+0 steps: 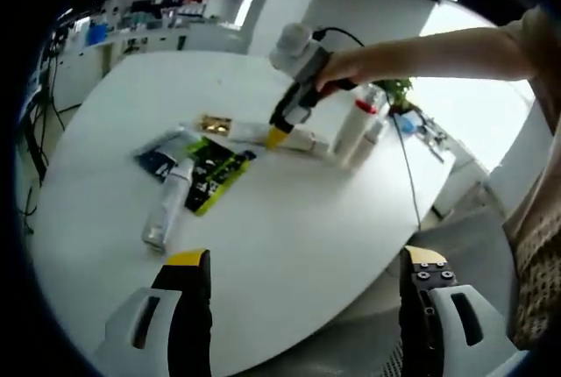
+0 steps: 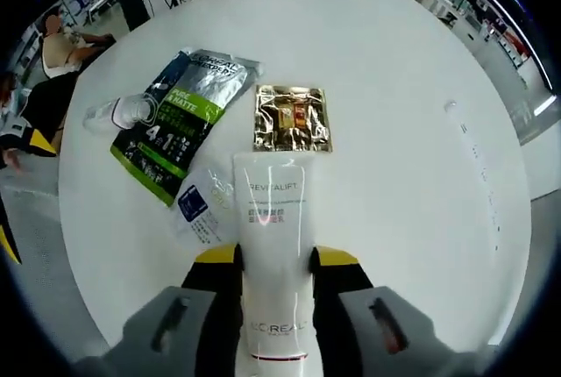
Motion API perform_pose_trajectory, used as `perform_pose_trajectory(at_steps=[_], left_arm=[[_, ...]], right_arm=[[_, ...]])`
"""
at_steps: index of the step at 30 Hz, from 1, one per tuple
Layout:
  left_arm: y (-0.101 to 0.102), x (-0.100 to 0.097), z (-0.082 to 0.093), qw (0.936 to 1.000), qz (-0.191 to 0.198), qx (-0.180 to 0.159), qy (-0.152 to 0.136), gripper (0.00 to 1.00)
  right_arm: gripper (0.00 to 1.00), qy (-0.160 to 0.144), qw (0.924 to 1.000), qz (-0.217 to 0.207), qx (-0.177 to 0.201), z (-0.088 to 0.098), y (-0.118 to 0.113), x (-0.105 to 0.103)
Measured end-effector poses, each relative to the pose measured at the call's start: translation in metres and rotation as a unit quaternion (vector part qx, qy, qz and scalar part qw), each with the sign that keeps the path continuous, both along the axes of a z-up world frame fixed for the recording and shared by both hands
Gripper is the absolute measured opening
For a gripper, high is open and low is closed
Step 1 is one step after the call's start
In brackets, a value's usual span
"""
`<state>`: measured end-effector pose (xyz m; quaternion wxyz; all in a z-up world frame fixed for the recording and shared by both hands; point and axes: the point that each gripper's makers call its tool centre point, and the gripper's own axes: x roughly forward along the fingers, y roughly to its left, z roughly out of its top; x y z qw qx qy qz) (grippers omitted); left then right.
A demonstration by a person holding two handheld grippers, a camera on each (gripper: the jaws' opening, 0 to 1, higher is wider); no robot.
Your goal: Arrange the skincare products in the storage area until every visible bottle or jar stands upright without overlapping.
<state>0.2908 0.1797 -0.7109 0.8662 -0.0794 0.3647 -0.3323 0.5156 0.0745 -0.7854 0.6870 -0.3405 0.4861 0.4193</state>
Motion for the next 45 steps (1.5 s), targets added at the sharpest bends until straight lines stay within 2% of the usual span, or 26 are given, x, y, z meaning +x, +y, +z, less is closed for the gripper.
perform_pose_trajectory(at_steps=[5,14,19,31,45], left_arm=[[0.001,0.001,0.004,1.0000,0.000,0.002,-0.006,0.87],[-0.001,-0.001,0.007,0.9999,-0.008,0.007,-0.012,0.87],[-0.003,0.000,0.011,0.9997,-0.013,0.009,-0.019,0.87],[-0.005,0.001,0.020,0.9991,-0.021,0.016,-0.033,0.87],[-0.010,-0.004,0.029,0.9981,-0.032,0.022,-0.047,0.87]], right_arm=[[0.29,-0.015,0.9998,0.012,0.000,0.005,0.000,0.001],[0.28,-0.038,0.9990,-0.004,0.025,0.028,-0.002,0.010],[0.28,-0.039,0.9972,-0.034,0.054,0.040,-0.001,0.010],[0.28,-0.059,0.9947,-0.037,0.076,0.064,-0.001,0.004],[0.28,-0.072,0.9898,-0.051,0.112,0.090,0.003,-0.012]])
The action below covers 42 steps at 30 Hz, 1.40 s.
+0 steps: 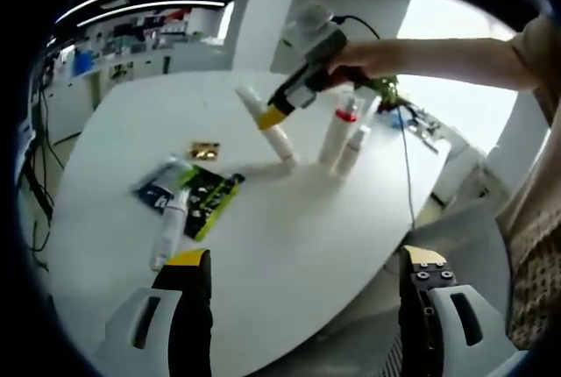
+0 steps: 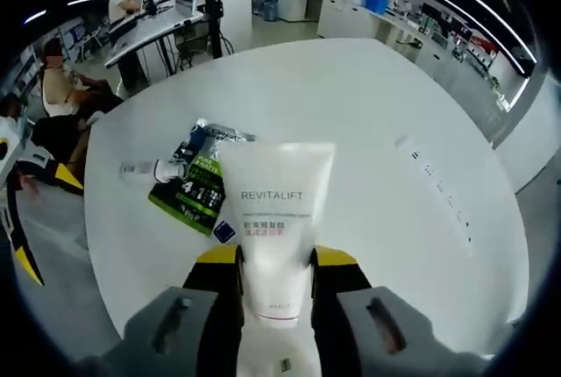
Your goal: Arrange the skincare products in the storage area until every visible bottle or jar stands upright without overlapping.
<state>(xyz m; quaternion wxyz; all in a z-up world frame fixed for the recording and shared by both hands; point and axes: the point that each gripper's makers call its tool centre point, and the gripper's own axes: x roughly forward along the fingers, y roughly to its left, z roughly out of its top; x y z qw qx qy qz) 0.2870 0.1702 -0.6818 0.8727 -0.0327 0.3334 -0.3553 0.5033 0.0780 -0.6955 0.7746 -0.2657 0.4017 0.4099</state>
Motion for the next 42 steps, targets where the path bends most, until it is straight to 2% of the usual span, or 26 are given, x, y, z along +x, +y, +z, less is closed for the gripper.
perform_pose_trajectory(at_steps=[14,18,27,38,42], left_arm=[[-0.002,-0.001,0.007,0.9998,-0.013,0.011,-0.013,0.87],[-0.004,-0.002,0.011,0.9996,-0.018,0.014,-0.016,0.87],[-0.008,0.003,0.015,0.9996,-0.018,0.014,-0.016,0.83],[-0.018,0.014,0.030,0.9986,-0.023,0.029,-0.039,0.81],[-0.017,0.021,0.038,0.9970,-0.013,0.043,-0.063,0.72]], right_arm=[[0.28,-0.019,0.9992,0.002,0.036,0.029,0.003,-0.023],[0.28,-0.018,0.9975,-0.002,0.069,0.039,0.008,-0.040],[0.28,-0.022,0.9946,0.010,0.101,0.055,0.020,-0.073],[0.28,-0.014,0.9863,0.009,0.164,0.082,0.035,-0.113],[0.28,-0.009,0.9803,0.000,0.197,0.096,0.041,-0.128]])
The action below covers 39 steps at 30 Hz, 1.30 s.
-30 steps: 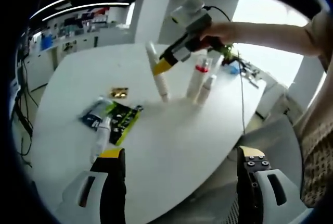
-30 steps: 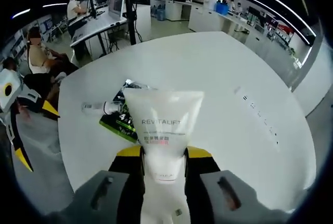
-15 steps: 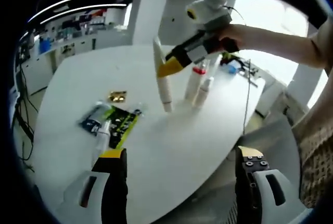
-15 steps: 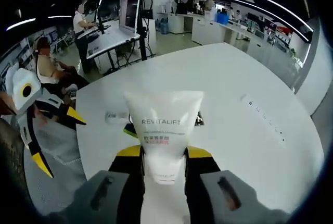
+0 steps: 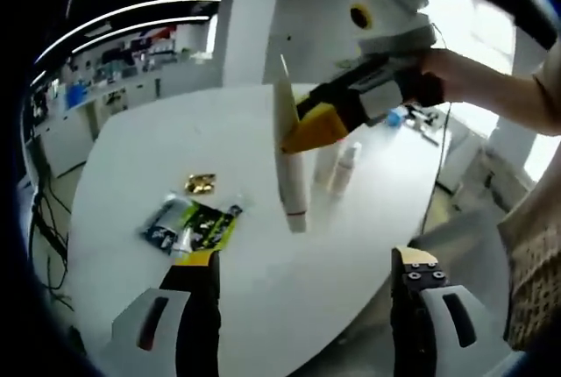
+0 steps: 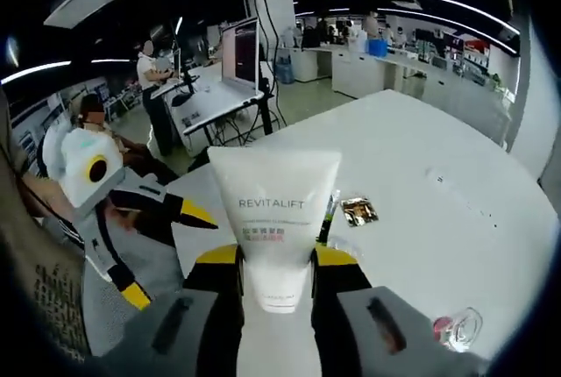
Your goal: Arrange the skincare products in the storage area until every visible bottle or jar stands upright without overlapping.
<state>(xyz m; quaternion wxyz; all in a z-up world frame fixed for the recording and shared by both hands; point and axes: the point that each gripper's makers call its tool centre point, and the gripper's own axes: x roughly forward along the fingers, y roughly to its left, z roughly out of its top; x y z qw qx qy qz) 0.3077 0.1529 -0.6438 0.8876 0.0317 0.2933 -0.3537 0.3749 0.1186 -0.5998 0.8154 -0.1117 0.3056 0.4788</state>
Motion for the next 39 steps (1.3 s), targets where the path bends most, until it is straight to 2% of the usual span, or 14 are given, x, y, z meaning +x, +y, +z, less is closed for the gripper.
perform_pose_trajectory(at_steps=[2,7,13,17,20,26,28,30,35,39], left_arm=[[-0.003,0.003,0.006,0.9999,0.002,0.005,-0.016,0.67],[-0.012,0.007,0.017,0.9994,0.009,-0.004,-0.033,0.59],[-0.022,0.008,0.030,0.9982,0.013,-0.012,-0.058,0.49],[-0.029,0.008,0.036,0.9969,0.006,-0.006,-0.078,0.44],[-0.033,0.007,0.039,0.9964,0.004,-0.009,-0.084,0.41],[-0.044,0.003,0.041,0.9958,-0.010,-0.004,-0.091,0.37],[-0.047,0.003,0.046,0.9941,-0.015,-0.004,-0.107,0.30],[-0.051,0.001,0.048,0.9937,-0.025,-0.005,-0.109,0.25],[-0.063,-0.001,0.053,0.9927,-0.043,0.000,-0.113,0.20],[-0.071,-0.002,0.061,0.9924,-0.052,-0.016,-0.111,0.18]], right_arm=[[0.28,0.002,0.9997,-0.010,0.020,0.008,0.002,-0.008],[0.28,0.003,0.9983,-0.028,0.051,0.022,0.002,-0.021],[0.28,-0.017,0.9972,-0.038,0.062,0.037,0.000,-0.038],[0.28,-0.032,0.9967,-0.045,0.059,0.037,-0.002,-0.043],[0.28,-0.034,0.9962,-0.054,0.059,0.035,-0.006,-0.047],[0.29,-0.020,0.9920,-0.075,0.099,0.041,-0.006,-0.061],[0.29,-0.024,0.9911,-0.082,0.102,0.042,-0.008,-0.064],[0.29,-0.022,0.9895,-0.093,0.109,0.043,-0.012,-0.064],[0.29,-0.021,0.9868,-0.110,0.117,0.047,-0.021,-0.065],[0.30,-0.032,0.9852,-0.124,0.114,0.057,-0.026,-0.067]])
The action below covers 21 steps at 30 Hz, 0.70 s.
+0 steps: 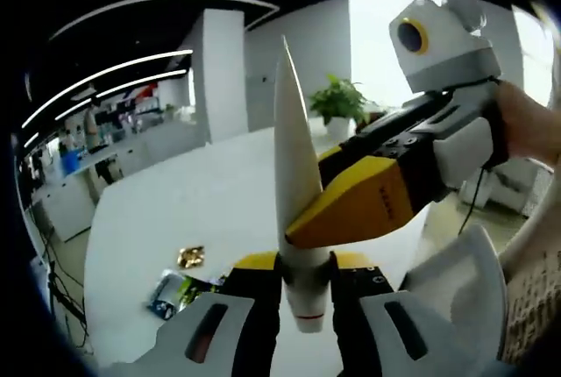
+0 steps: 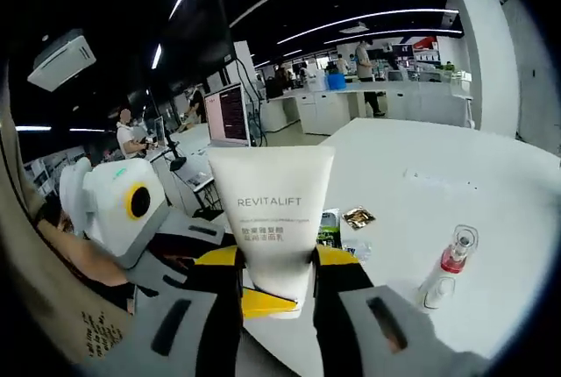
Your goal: Arrange the skincare products in the storage area until every visible bottle or jar stands upright without overlapping.
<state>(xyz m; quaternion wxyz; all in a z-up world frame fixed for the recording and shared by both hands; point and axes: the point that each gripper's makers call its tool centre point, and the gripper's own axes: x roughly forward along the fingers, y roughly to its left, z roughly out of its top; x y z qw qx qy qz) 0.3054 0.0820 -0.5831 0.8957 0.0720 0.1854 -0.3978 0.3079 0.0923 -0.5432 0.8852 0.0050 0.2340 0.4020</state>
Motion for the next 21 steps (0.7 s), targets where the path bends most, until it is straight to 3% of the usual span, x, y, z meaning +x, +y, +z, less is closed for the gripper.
perform_pose_trajectory(at_steps=[5,10,15,21], left_arm=[[-0.011,-0.003,0.005,0.9992,-0.025,-0.025,0.018,0.17],[-0.019,-0.006,0.012,0.9974,-0.046,-0.048,0.028,0.16],[-0.030,-0.010,0.020,0.9935,-0.086,-0.067,0.031,0.16],[-0.039,-0.016,0.022,0.9906,-0.125,-0.054,0.019,0.16]], right_arm=[[0.31,-0.015,0.9996,0.000,-0.024,0.006,-0.008,-0.003],[0.31,-0.007,0.9999,0.008,0.001,0.014,-0.018,-0.003],[0.32,-0.030,0.9991,0.028,0.011,0.026,-0.023,-0.005],[0.32,-0.060,0.9953,0.075,-0.007,0.037,-0.028,-0.008]])
